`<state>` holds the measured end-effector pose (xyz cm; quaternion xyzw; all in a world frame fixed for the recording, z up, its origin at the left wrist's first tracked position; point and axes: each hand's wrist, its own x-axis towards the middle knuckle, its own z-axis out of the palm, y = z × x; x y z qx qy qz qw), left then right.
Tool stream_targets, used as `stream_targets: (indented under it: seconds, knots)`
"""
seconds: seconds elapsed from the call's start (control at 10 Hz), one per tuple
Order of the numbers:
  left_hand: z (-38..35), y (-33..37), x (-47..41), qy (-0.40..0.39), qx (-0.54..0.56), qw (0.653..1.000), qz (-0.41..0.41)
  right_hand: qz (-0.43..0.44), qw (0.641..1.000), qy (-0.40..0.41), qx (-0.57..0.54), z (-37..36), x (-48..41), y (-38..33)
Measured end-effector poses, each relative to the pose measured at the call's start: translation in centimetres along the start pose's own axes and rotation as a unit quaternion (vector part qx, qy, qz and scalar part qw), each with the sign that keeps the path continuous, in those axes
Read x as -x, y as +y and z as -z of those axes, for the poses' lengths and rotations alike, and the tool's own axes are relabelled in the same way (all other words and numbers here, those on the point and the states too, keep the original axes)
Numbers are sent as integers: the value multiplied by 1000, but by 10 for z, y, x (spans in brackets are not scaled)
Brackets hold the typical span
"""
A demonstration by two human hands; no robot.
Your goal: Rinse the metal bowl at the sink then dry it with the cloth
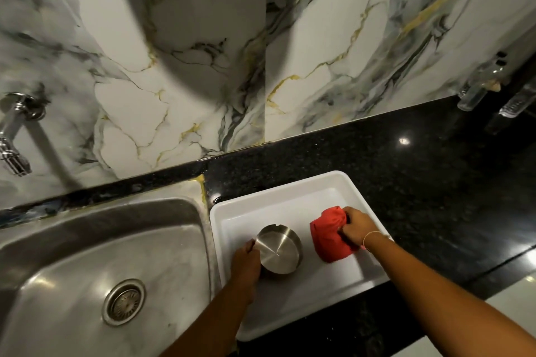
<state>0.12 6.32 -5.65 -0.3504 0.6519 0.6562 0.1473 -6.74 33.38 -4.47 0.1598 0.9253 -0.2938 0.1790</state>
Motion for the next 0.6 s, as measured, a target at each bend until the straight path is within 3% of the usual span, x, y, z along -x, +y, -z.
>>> stream_targets:
  seconds: [0.2, 0.3, 0.4, 0.5, 0.6]
  knots:
    - [1, -10, -4, 80, -114, 989, -56, 12, 994, 71, 82, -12, -2, 9]
    - [1, -6, 1, 99, -170, 978, -69, 0, 991, 121, 51, -14, 10, 1]
    - [6, 3, 9, 70, -208, 972, -89, 22, 972, 206, -111, -1, 34, -29]
    - [32, 28, 20, 72, -264, 948, -163, 190, 882, 213, -374, 27, 73, -91]
    - [90, 100, 25, 131, -352, 867, -329, 490, 709, 58, -504, 102, 118, -153]
